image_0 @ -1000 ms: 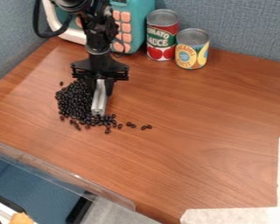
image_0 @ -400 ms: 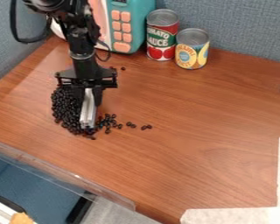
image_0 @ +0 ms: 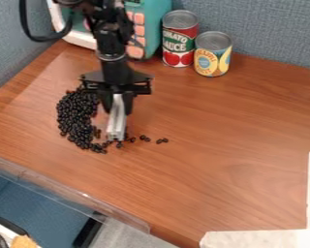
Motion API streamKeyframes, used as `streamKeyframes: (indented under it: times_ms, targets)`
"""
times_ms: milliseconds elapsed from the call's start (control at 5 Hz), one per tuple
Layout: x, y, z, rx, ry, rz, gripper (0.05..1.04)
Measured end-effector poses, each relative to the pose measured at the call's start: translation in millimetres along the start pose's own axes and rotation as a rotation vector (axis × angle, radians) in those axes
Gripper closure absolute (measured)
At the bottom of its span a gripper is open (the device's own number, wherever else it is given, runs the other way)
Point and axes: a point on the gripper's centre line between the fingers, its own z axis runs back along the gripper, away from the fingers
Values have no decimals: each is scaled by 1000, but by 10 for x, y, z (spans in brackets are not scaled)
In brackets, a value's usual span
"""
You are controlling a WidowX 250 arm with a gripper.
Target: Sweep into pile
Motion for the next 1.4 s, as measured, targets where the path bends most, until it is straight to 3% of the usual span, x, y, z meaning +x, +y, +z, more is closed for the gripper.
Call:
streamKeyframes:
  times_ms: [600, 1000, 1400]
  targets:
    - [-273, -923, 33, -58, 2, -220, 712]
    - [-359, -1131, -213, -27, 49, -281, 712]
    - [-382, -1177, -236, -18, 49, -306, 712]
